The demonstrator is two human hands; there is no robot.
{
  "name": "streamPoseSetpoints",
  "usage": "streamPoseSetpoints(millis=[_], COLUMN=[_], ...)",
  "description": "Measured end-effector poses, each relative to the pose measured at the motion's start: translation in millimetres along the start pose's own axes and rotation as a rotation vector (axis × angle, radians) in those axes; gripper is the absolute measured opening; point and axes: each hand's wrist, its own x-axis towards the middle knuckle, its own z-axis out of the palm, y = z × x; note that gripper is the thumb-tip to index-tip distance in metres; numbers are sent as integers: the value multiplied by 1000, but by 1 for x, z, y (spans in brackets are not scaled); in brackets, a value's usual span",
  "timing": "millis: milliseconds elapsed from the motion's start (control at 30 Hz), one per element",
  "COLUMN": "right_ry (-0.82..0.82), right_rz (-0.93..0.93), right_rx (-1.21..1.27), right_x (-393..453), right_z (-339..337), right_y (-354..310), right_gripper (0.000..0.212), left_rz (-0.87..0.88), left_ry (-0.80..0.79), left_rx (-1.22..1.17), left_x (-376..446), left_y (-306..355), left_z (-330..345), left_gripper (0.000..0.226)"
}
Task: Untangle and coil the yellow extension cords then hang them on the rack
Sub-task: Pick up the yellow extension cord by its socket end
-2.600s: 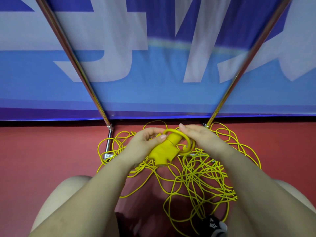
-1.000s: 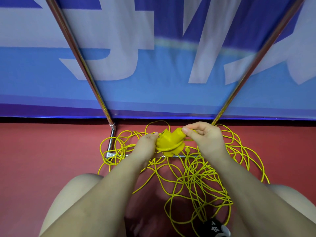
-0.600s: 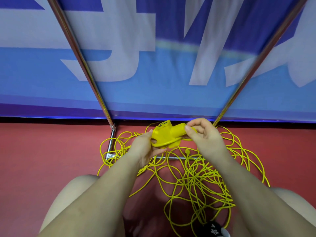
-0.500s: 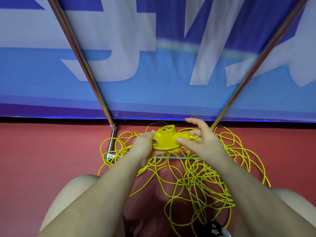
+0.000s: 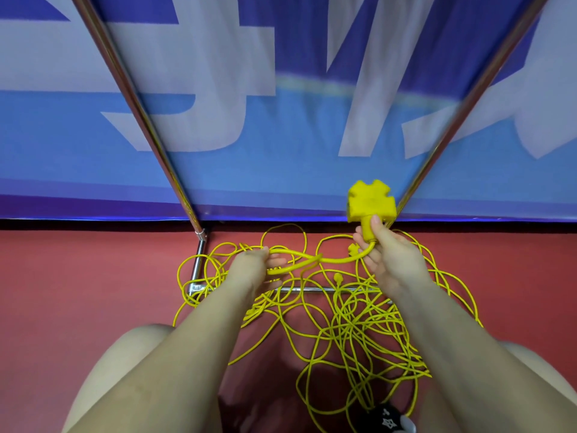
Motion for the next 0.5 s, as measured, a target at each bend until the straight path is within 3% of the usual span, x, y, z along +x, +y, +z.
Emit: streamPoseSetpoints(millis=[100,200,267,400,500], right_ry=[17,-20,-43,-111,-234], right_rz=[49,34,-1,-180,-271], right_rx=[46,-54,-189,-580,-827], right_x=[5,6,4,-1,-1], right_z=[-5,-7,-6,-4,-3], right_y=[-1,-2,0,7,11], right_gripper=[40,49,45,31,19], left_rz=[7,174,362,968,1202], left_ry=[91,164,190,87,-12], left_rx=[143,441,539,827,1146], left_x=[1,-3,-5,-16,-14], left_y=[-2,-1,-3,-3,-9], left_z=[-1,1,2,5,5], left_gripper=[27,17,43,84,98])
